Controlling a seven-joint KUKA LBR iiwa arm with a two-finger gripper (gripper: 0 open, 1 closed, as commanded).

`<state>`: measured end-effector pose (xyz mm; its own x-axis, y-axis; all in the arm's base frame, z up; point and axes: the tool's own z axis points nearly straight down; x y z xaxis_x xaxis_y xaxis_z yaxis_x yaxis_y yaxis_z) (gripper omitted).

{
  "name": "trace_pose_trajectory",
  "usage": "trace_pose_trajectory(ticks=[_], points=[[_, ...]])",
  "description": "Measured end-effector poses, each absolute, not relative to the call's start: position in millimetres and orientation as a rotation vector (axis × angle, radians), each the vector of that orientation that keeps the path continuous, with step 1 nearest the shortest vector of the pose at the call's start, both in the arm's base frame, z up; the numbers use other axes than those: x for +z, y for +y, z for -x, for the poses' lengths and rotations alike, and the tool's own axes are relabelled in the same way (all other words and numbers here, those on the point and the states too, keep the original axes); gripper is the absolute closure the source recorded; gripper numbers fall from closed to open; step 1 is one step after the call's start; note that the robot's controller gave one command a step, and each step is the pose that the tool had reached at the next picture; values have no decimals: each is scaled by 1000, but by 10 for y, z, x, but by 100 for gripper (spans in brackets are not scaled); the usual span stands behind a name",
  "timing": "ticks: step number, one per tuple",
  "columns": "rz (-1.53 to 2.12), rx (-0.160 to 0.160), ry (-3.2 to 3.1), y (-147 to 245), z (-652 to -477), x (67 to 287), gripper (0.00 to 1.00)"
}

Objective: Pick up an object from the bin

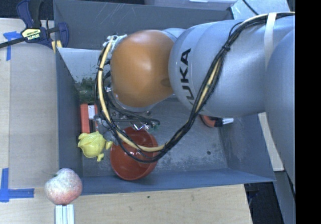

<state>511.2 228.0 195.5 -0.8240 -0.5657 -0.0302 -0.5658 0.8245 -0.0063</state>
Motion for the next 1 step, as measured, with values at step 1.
trace_pose_trajectory(ticks=[1], points=[[1316, -3, 2824, 1648, -5158, 1429, 100]])
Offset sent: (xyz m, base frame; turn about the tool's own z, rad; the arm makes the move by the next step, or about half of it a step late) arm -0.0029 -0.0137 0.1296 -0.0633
